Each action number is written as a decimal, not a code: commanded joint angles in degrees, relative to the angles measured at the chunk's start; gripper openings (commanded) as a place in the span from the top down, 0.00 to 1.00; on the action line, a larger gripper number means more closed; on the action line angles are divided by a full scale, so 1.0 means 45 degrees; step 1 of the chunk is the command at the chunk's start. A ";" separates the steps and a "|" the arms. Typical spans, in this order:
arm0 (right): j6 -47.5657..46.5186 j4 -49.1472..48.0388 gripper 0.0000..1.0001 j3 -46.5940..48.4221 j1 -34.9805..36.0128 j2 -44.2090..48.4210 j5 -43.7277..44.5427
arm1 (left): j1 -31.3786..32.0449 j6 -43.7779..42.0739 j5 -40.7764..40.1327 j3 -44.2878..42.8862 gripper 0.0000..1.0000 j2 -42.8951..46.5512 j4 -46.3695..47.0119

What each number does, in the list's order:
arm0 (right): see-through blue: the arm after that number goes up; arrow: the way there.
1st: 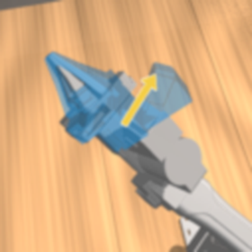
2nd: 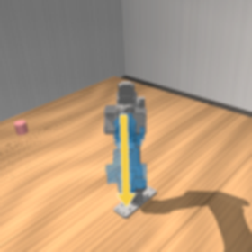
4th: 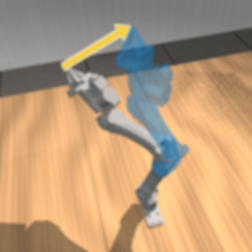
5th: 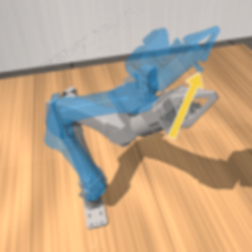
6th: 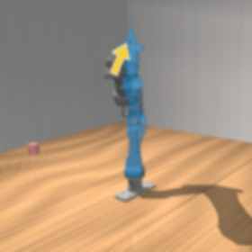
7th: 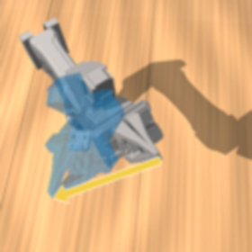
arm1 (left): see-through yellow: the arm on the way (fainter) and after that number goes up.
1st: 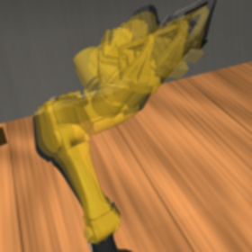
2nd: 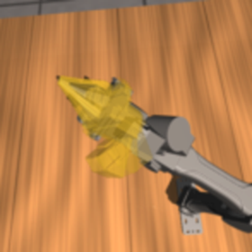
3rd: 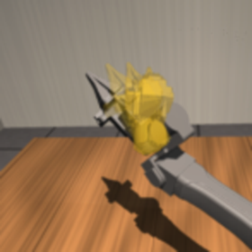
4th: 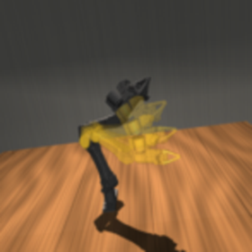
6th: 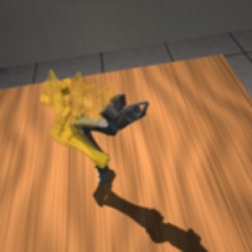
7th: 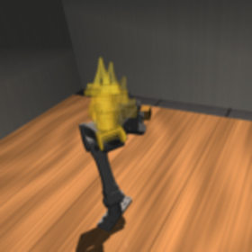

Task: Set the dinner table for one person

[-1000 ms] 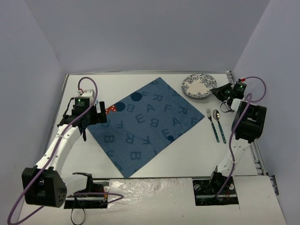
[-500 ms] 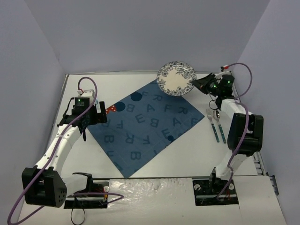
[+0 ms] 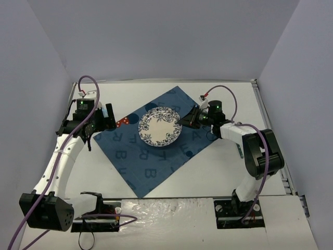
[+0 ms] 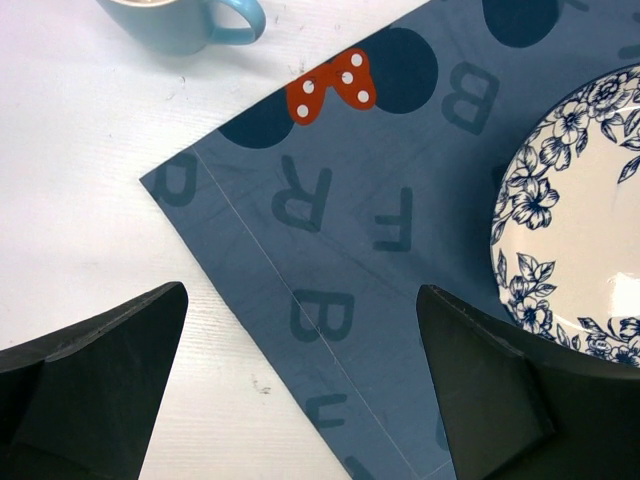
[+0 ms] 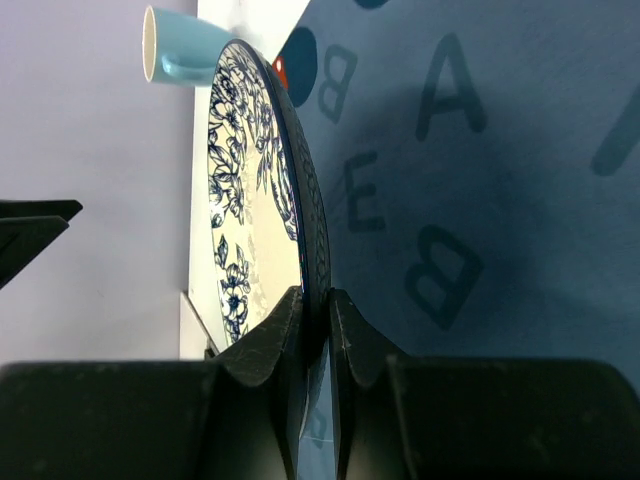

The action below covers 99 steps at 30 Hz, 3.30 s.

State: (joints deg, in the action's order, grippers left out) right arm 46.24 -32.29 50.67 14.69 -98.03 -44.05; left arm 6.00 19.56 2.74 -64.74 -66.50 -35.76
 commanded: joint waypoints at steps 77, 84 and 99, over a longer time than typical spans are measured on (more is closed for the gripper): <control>-0.7942 0.6761 0.12 0.2528 0.2912 0.3822 0.6615 | -0.4297 -0.3142 0.2300 -0.9715 1.00 -1.1282 0.0330; -0.9765 0.6785 0.12 0.3856 0.4504 0.3406 0.7093 | -0.3657 -0.3292 0.1967 -0.9774 1.00 -0.9716 -0.0354; -1.3139 0.6805 0.20 0.7898 0.6429 0.0678 0.6075 | 0.0692 -0.1417 0.0086 -0.9912 1.00 -0.6712 -0.3960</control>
State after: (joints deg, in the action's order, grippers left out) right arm -7.95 0.77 81.39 42.43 -93.74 -15.28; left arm 7.09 9.33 5.67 -105.87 -102.79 -50.49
